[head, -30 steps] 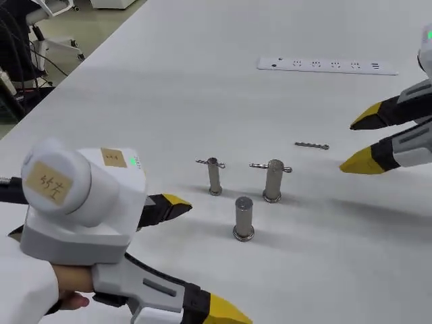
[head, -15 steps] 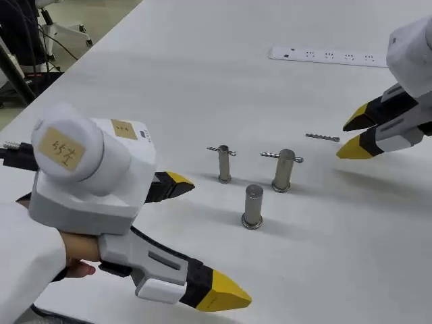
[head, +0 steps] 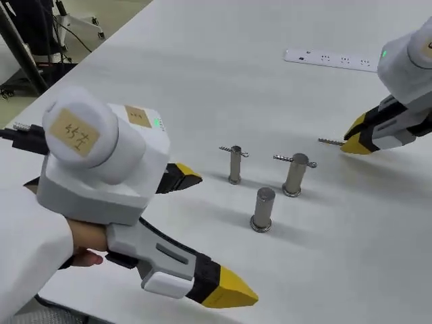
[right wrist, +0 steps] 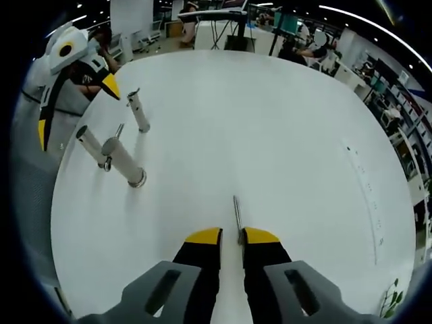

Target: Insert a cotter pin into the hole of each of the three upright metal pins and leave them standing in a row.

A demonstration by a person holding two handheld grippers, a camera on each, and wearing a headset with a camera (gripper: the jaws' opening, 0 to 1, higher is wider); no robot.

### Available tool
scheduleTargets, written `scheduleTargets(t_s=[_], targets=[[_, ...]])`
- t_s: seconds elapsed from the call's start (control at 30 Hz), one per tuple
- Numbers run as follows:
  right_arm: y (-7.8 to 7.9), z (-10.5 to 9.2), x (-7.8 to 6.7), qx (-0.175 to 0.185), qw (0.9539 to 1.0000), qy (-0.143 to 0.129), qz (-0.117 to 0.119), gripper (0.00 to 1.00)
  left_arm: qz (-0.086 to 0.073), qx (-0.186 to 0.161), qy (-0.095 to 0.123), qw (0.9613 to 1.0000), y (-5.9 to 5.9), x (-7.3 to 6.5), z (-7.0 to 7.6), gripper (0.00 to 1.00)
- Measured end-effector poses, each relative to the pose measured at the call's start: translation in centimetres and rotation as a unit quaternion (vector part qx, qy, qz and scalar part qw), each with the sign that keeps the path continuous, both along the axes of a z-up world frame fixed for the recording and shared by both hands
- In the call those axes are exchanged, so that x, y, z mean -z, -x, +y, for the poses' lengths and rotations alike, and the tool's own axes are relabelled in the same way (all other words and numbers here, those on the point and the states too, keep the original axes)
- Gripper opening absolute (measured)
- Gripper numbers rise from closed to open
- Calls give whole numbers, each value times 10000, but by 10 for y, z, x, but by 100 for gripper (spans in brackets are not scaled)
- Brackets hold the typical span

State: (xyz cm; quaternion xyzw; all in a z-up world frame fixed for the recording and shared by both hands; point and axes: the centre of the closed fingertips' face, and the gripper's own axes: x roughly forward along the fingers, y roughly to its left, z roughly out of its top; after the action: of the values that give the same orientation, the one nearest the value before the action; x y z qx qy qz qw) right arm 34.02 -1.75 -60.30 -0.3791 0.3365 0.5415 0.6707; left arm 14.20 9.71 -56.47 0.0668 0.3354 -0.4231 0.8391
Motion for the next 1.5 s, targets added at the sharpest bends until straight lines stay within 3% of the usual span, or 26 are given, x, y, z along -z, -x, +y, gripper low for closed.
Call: scheduleTargets(t_s=[0.17,0.27,0.37,0.43,0.67,0.97,1.1,1.33,1.43,1.5], targets=[[-2,2,3,30,10000,27,64,3,-36,-58,49,10000,-3,-3,1,99],[-12,0,8,35,9999,89,87,2,-46,-74,92,9999,-4,-5,-1,99],[-15,1,9,46,9999,102,122,0,4,-123,100,9999,-4,-3,0,99],[-17,1,9,-54,9998,201,56,0,15,-132,61,9999,-4,-2,2,99],[-18,1,8,-126,9983,492,277,0,-43,-229,191,9995,-8,-8,3,99],[-17,1,11,-482,9902,1098,713,0,-12,-221,236,9995,-7,-10,0,99],[-18,1,13,-572,9845,1378,920,0,-53,-331,313,9989,-9,-13,2,98],[-14,1,14,-800,9781,1734,827,0,-126,-397,402,9983,-11,-19,4,96],[-11,0,14,-846,9779,1742,782,0,-143,-398,421,9982,-11,-20,4,96],[-11,0,14,-694,9805,1662,784,0,-187,-359,395,9984,-11,-20,4,96]])
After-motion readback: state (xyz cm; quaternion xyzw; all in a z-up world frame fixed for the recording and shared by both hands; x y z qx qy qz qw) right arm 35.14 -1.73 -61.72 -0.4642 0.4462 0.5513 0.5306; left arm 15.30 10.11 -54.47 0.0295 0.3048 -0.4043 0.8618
